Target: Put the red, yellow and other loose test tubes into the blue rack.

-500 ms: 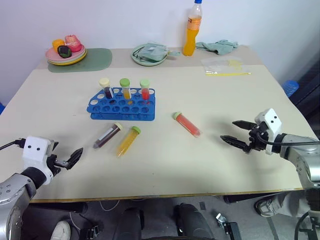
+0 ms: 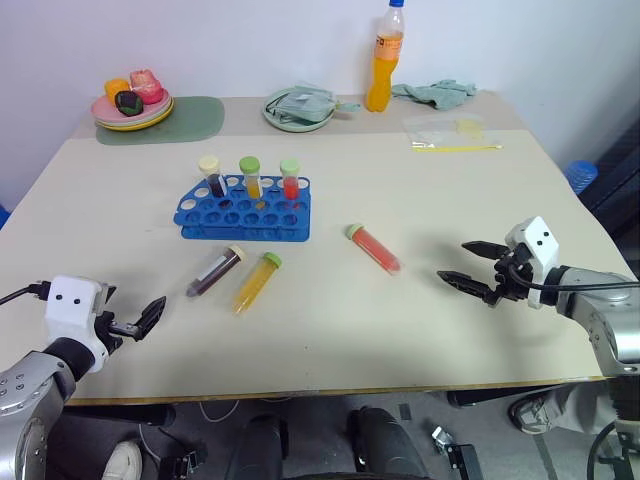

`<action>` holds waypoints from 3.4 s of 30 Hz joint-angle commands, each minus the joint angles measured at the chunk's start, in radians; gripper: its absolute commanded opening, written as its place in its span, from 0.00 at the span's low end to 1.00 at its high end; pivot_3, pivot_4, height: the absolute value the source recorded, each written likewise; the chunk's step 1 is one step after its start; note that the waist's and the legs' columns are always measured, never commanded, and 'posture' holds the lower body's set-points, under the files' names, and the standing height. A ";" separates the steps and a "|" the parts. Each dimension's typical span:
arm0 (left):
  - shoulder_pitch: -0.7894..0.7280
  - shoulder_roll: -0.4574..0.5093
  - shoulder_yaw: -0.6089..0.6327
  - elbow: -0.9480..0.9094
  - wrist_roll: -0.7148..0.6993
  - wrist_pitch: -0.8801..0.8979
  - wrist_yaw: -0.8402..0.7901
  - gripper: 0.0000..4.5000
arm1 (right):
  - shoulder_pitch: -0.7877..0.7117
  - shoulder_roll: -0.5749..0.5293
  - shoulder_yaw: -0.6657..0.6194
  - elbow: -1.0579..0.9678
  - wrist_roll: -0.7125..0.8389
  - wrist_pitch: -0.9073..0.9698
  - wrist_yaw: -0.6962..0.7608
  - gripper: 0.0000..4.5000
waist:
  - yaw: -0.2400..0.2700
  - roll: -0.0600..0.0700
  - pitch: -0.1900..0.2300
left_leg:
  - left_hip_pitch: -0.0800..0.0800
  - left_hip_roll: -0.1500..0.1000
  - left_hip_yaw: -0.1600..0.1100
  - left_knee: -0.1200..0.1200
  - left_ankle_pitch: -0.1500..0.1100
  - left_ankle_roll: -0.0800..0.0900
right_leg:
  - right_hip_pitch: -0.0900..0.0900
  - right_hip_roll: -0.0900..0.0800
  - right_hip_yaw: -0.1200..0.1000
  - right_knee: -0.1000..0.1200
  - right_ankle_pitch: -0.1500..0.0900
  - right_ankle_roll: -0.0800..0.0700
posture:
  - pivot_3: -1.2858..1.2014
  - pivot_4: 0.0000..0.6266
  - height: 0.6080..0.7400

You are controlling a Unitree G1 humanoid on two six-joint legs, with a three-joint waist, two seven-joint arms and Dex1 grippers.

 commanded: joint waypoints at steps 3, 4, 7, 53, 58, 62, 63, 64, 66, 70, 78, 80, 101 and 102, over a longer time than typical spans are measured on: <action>-0.009 0.007 0.010 -0.036 -0.002 -0.013 0.006 1.00 | -0.002 -0.004 -0.011 -0.034 0.002 -0.006 -0.008 1.00 | 0.000 0.000 0.000 | 0.000 0.000 0.000 0.000 0.000 0.000 | 0.000 0.000 0.000 0.000 0.000 0.000 | 0.52 0.24 1.00; -0.010 0.008 0.010 -0.037 -0.003 -0.012 0.006 1.00 | -0.002 -0.005 -0.012 -0.034 0.002 -0.006 -0.009 1.00 | 0.000 0.000 0.000 | 0.000 0.000 0.000 0.000 0.000 0.000 | 0.000 0.000 0.000 0.000 0.000 0.000 | 0.52 0.24 1.00; -0.020 0.008 0.013 -0.037 -0.013 -0.007 0.007 1.00 | -0.006 -0.009 -0.016 -0.039 0.007 0.002 -0.013 1.00 | 0.000 0.000 0.000 | 0.000 0.000 0.000 0.000 0.000 0.000 | 0.000 0.000 0.000 0.000 0.000 0.000 | 0.52 0.24 1.00; -0.266 0.012 -0.547 -0.098 -0.006 -0.080 -0.197 1.00 | -0.910 0.378 0.457 0.102 0.147 1.140 -0.748 1.00 | -0.006 0.002 -0.001 | -0.003 -0.002 -0.002 0.000 0.002 0.000 | -0.005 0.001 0.000 0.003 0.002 -0.002 | 0.52 0.24 1.00; -0.252 -0.003 -0.552 -0.099 0.003 -0.094 -0.187 1.00 | -0.961 0.444 0.510 0.223 0.142 1.140 -0.766 1.00 | -0.007 0.002 -0.001 | -0.003 0.000 -0.001 -0.001 0.002 0.001 | -0.007 0.003 0.000 0.005 0.002 -0.002 | 0.52 0.24 1.00; -0.240 -0.003 -0.558 -0.100 0.009 -0.107 -0.186 1.00 | -0.978 0.471 0.549 0.295 0.096 1.140 -0.755 1.00 | -0.005 0.002 -0.001 | -0.003 0.000 -0.001 -0.001 0.002 0.001 | -0.007 0.003 0.000 0.005 0.002 -0.002 | 0.52 0.24 1.00; -0.238 -0.003 -0.559 -0.100 0.011 -0.110 -0.185 1.00 | -0.983 0.478 0.558 0.313 0.084 1.140 -0.746 1.00 | -0.005 0.002 -0.001 | -0.003 0.000 -0.001 -0.001 0.002 0.001 | -0.007 0.003 0.000 0.005 0.002 -0.002 | 0.52 0.24 1.00; -0.235 -0.004 -0.559 -0.101 0.012 -0.112 -0.184 1.00 | -0.988 0.486 0.565 0.334 0.072 1.134 -0.739 1.00 | -0.006 0.002 -0.001 | -0.003 0.000 -0.001 -0.001 0.002 0.001 | -0.007 0.003 0.000 0.005 0.002 -0.002 | 0.52 0.24 1.00; -0.232 -0.006 -0.557 -0.101 0.014 -0.114 -0.180 1.00 | -0.995 0.496 0.580 0.372 0.048 1.114 -0.721 1.00 | -0.006 0.002 -0.001 | -0.003 0.000 -0.001 -0.001 0.002 0.001 | -0.007 0.003 0.000 0.005 0.002 -0.002 | 0.52 0.24 1.00; -0.220 -0.007 -0.555 -0.104 0.015 -0.121 -0.178 1.00 | -1.003 0.508 0.606 0.415 0.004 1.079 -0.689 1.00 | -0.006 0.002 -0.001 | -0.003 0.001 -0.001 -0.001 0.002 0.001 | -0.007 0.005 0.000 0.005 0.002 -0.002 | 0.52 0.24 1.00; -0.208 -0.010 -0.555 -0.103 0.022 -0.131 -0.166 1.00 | -1.003 0.520 0.638 0.479 -0.078 1.000 -0.623 0.26 | -0.007 0.002 -0.001 | -0.003 0.003 -0.002 -0.001 0.002 0.001 | -0.008 0.008 0.000 0.005 0.002 -0.003 | 0.52 0.24 1.00; -0.205 -0.009 -0.554 -0.106 0.022 -0.130 -0.165 1.00 | -1.003 0.519 0.634 0.468 -0.087 1.011 -0.611 0.17 | -0.007 0.002 -0.001 | -0.003 0.003 -0.002 -0.001 0.002 0.001 | -0.008 0.008 0.000 0.005 0.003 -0.003 | 0.52 0.24 1.00; -0.149 -0.084 -0.277 0.098 0.137 -0.417 -0.004 1.00 | -0.452 0.870 0.370 0.114 -0.115 -0.320 -0.446 0.17 | -0.011 0.002 -0.001 | -0.001 0.007 -0.002 -0.002 0.003 -0.001 | -0.009 0.013 0.002 0.006 0.004 -0.006 | 0.52 0.24 1.00; -0.147 -0.086 -0.274 0.107 0.137 -0.436 -0.009 1.00 | -0.463 0.886 0.373 0.160 -0.133 -0.361 -0.451 0.17 | -0.011 0.002 -0.001 | -0.001 0.007 -0.001 -0.002 0.003 -0.001 | -0.009 0.013 0.002 0.007 0.004 -0.006 | 0.52 0.24 1.00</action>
